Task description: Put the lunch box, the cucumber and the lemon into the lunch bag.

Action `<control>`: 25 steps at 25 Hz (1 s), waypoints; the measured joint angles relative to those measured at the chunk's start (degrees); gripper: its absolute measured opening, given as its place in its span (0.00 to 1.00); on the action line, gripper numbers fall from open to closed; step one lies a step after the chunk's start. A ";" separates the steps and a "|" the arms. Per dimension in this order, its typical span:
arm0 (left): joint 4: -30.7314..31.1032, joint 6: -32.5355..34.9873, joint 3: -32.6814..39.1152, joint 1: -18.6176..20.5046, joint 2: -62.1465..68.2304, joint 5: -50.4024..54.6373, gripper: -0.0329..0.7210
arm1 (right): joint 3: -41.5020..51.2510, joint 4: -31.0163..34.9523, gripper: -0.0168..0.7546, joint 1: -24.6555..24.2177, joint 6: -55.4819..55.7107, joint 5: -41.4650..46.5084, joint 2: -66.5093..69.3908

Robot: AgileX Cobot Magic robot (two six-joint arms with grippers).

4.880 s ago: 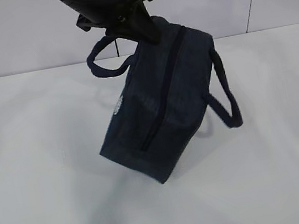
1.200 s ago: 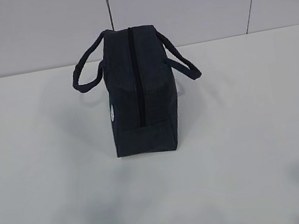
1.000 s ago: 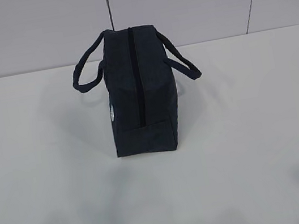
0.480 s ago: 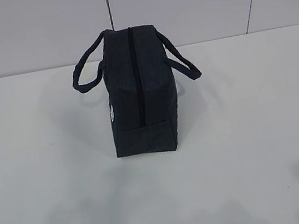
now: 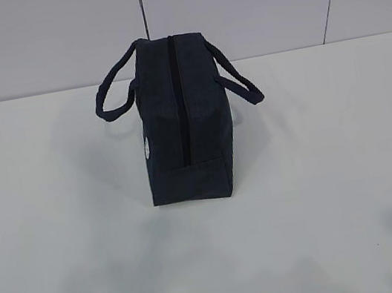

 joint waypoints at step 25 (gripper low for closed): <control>-0.13 0.00 0.00 29.30 0.00 -0.16 0.43 | 0.00 -0.11 0.55 6.61 0.02 -0.13 0.00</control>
